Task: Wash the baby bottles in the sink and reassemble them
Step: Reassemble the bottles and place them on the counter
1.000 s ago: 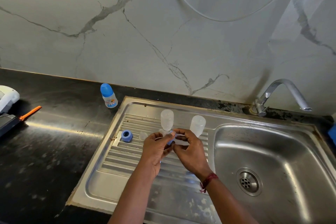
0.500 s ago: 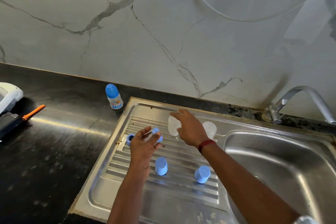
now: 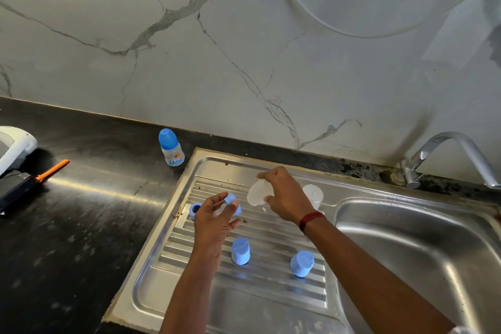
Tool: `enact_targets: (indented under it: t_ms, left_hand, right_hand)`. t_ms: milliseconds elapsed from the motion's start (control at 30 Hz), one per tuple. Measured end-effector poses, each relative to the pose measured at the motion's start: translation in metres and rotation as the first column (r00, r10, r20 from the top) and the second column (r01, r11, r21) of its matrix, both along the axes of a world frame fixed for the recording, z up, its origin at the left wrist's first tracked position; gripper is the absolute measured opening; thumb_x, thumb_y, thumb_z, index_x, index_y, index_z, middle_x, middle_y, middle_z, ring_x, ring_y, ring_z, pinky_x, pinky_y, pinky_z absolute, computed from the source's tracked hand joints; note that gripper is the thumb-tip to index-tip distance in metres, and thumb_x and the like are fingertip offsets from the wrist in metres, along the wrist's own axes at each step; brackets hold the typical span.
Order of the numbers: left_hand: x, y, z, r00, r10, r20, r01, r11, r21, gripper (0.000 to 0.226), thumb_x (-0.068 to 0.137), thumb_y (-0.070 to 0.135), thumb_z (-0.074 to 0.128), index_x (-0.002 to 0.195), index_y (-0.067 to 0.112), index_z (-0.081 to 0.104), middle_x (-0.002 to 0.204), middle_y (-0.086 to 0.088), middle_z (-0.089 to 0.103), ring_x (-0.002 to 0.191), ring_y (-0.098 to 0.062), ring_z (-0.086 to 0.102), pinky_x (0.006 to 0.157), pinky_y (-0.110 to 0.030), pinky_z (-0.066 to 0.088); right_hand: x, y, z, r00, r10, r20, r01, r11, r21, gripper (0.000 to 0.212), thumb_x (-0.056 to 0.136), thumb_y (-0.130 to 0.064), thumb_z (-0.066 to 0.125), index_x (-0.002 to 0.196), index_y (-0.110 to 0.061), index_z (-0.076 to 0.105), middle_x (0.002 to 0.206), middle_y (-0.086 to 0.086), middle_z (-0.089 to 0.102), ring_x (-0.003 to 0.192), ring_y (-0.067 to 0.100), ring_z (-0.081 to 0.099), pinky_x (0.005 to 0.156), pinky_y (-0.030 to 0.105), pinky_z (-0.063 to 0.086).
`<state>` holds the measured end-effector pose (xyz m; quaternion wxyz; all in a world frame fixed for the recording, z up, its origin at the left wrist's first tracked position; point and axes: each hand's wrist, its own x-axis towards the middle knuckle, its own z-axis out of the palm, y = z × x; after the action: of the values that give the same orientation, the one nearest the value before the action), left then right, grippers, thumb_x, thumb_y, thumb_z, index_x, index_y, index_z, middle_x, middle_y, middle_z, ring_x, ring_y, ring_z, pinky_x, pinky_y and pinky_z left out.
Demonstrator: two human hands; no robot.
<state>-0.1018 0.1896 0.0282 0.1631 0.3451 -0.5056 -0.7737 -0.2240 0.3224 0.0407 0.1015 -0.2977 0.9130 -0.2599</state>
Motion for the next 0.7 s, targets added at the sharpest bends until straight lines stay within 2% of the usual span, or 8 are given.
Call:
enact_targets:
  t_ms: [67, 133, 200, 267, 333, 467, 633, 700]
  left_hand:
    - [0.003, 0.003, 0.002, 1.000, -0.012, -0.010, 0.012, 1.000, -0.019, 0.027, 0.088, 0.005, 0.069, 0.114, 0.011, 0.062, 0.111, -0.014, 0.066, 0.094, -0.025, 0.065, 0.054, -0.021, 0.056]
    - [0.006, 0.006, 0.003, 0.999, -0.026, -0.026, 0.025, 0.999, -0.045, 0.023, 0.090, 0.008, 0.068, 0.111, 0.014, 0.062, 0.110, -0.016, 0.066, 0.090, -0.024, 0.064, 0.053, -0.021, 0.055]
    - [0.009, 0.009, 0.005, 0.998, -0.042, -0.054, 0.039, 0.998, -0.057, 0.020, 0.090, 0.011, 0.068, 0.109, 0.017, 0.063, 0.109, -0.016, 0.066, 0.089, -0.024, 0.064, 0.055, -0.023, 0.055]
    - [0.013, 0.014, 0.007, 0.994, -0.060, -0.088, 0.057, 0.998, -0.034, 0.019, 0.090, 0.016, 0.068, 0.109, 0.018, 0.065, 0.105, -0.015, 0.067, 0.086, -0.023, 0.065, 0.059, -0.025, 0.056]
    - [0.015, 0.020, 0.009, 0.991, -0.068, -0.116, 0.071, 0.997, 0.021, 0.016, 0.090, 0.018, 0.067, 0.106, 0.019, 0.066, 0.095, -0.010, 0.071, 0.081, -0.023, 0.066, 0.060, -0.024, 0.057]
    - [0.015, 0.034, 0.013, 0.988, -0.085, -0.132, 0.096, 0.992, 0.080, 0.006, 0.094, 0.017, 0.062, 0.099, 0.018, 0.066, 0.073, 0.002, 0.073, 0.067, -0.018, 0.067, 0.060, -0.024, 0.057]
    - [0.011, 0.044, 0.017, 0.983, -0.107, -0.148, 0.125, 0.985, 0.122, 0.017, 0.085, 0.026, 0.067, 0.099, 0.016, 0.067, 0.084, -0.007, 0.073, 0.071, -0.023, 0.066, 0.060, -0.027, 0.058]
    - [0.010, 0.046, 0.018, 0.980, -0.131, -0.150, 0.148, 0.983, 0.107, 0.015, 0.089, 0.025, 0.064, 0.100, 0.015, 0.068, 0.083, -0.007, 0.072, 0.070, -0.021, 0.066, 0.059, -0.027, 0.058]
  right_hand:
    - [0.003, 0.015, 0.009, 0.998, -0.041, 0.047, 0.045, 0.994, -0.100, 0.058, 0.083, -0.013, 0.074, 0.137, -0.022, 0.054, 0.130, 0.004, 0.048, 0.119, 0.023, 0.049, 0.097, 0.020, 0.036]
    - [0.007, 0.033, 0.015, 0.991, -0.084, 0.099, 0.104, 0.970, -0.219, 0.058, 0.077, -0.018, 0.081, 0.130, -0.027, 0.059, 0.126, 0.001, 0.052, 0.115, 0.020, 0.051, 0.098, 0.027, 0.044]
    - [0.014, 0.053, 0.020, 0.970, -0.116, 0.215, 0.189, 0.913, -0.360, 0.054, 0.073, -0.016, 0.084, 0.120, -0.031, 0.064, 0.123, -0.005, 0.056, 0.107, 0.018, 0.058, 0.089, 0.029, 0.053]
    - [0.023, 0.072, 0.026, 0.929, -0.080, 0.362, 0.260, 0.836, -0.482, 0.052, 0.072, -0.010, 0.085, 0.114, -0.032, 0.066, 0.123, -0.007, 0.060, 0.101, 0.019, 0.065, 0.077, 0.029, 0.058]
    - [0.030, 0.085, 0.028, 0.894, -0.015, 0.447, 0.293, 0.776, -0.559, 0.053, 0.073, -0.003, 0.083, 0.115, -0.029, 0.066, 0.123, -0.006, 0.064, 0.103, 0.018, 0.068, 0.073, 0.028, 0.058]
    - [0.039, 0.099, 0.030, 0.874, 0.046, 0.484, 0.302, 0.730, -0.613, 0.054, 0.073, 0.003, 0.081, 0.117, -0.025, 0.066, 0.123, -0.008, 0.065, 0.106, 0.018, 0.067, 0.078, 0.033, 0.059]
    - [0.042, 0.108, 0.031, 0.887, 0.063, 0.457, 0.263, 0.745, -0.613, 0.055, 0.073, 0.004, 0.081, 0.117, -0.025, 0.066, 0.124, -0.009, 0.065, 0.106, 0.016, 0.067, 0.083, 0.031, 0.058]
    - [0.040, 0.111, 0.032, 0.887, 0.066, 0.456, 0.259, 0.747, -0.612, 0.055, 0.072, 0.005, 0.081, 0.117, -0.024, 0.066, 0.123, -0.010, 0.066, 0.106, 0.016, 0.067, 0.085, 0.033, 0.058]
